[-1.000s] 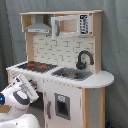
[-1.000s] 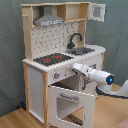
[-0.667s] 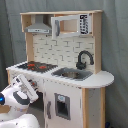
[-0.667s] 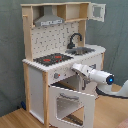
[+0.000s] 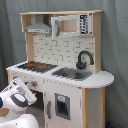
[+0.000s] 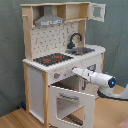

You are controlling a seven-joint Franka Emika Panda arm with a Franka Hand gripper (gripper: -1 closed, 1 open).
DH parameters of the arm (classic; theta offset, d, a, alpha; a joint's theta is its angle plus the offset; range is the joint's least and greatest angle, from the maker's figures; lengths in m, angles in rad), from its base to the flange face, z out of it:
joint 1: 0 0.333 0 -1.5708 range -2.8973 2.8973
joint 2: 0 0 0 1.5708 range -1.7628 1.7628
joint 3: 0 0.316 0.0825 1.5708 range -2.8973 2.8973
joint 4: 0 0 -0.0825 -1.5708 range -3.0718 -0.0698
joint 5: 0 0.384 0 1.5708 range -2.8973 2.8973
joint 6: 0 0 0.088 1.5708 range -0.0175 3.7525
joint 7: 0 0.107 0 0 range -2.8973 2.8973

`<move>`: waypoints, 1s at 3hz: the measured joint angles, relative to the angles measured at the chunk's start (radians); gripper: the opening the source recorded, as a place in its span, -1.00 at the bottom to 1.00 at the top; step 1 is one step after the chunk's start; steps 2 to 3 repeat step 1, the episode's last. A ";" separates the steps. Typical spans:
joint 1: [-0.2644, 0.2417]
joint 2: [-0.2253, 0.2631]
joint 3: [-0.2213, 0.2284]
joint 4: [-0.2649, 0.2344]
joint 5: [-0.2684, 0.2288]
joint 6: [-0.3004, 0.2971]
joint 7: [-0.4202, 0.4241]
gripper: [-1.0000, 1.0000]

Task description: Play with the kitchen

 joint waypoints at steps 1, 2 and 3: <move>0.049 0.000 -0.052 -0.047 0.000 -0.001 -0.054 1.00; 0.049 0.000 -0.052 -0.047 0.000 -0.001 -0.054 1.00; 0.049 0.000 -0.052 -0.047 0.000 -0.001 -0.054 1.00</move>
